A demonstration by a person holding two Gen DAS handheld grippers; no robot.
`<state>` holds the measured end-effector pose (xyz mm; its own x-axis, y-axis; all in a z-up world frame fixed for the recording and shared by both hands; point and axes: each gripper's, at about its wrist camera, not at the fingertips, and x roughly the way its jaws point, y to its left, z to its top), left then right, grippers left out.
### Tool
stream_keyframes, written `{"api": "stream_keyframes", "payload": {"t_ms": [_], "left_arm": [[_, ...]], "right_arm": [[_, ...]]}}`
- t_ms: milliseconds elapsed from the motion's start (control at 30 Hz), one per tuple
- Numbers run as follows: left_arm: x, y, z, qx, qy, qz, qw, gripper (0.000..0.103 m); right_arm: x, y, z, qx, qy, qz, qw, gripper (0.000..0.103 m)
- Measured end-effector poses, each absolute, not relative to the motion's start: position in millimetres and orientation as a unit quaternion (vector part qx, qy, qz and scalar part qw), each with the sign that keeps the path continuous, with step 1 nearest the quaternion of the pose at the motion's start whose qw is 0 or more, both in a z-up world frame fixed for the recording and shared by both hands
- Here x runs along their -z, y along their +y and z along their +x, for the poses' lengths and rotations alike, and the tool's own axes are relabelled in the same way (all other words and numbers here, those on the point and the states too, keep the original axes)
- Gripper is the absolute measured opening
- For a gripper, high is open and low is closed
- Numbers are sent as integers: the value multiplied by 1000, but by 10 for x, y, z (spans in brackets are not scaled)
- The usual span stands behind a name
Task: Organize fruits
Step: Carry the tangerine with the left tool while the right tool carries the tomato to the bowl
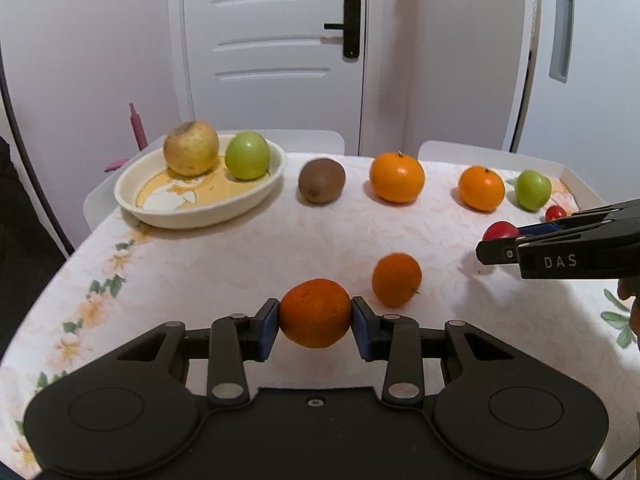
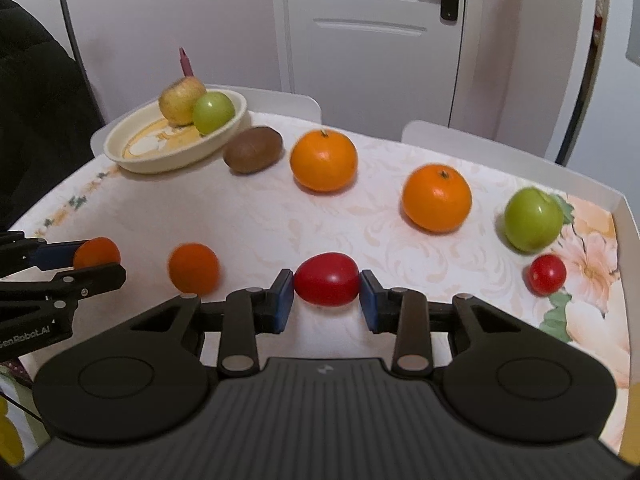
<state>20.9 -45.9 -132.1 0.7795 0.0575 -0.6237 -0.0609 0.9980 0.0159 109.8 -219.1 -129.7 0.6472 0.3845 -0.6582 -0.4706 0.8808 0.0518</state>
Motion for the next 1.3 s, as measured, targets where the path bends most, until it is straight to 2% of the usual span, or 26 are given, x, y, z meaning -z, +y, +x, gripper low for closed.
{"api": "stream_keyframes", "payload": {"t_ms": [400, 800, 1300], "left_arm": [[816, -67, 183, -47, 316, -3, 948, 42], [460, 616, 537, -45, 307, 11, 950, 42], [631, 1344, 1401, -4, 337, 38, 941, 42]], "right_arm": [[838, -1724, 1002, -260, 351, -43, 899, 50], [553, -1094, 1238, -253, 349, -28, 902, 50], [714, -364, 1681, -209, 371, -23, 905, 50]]}}
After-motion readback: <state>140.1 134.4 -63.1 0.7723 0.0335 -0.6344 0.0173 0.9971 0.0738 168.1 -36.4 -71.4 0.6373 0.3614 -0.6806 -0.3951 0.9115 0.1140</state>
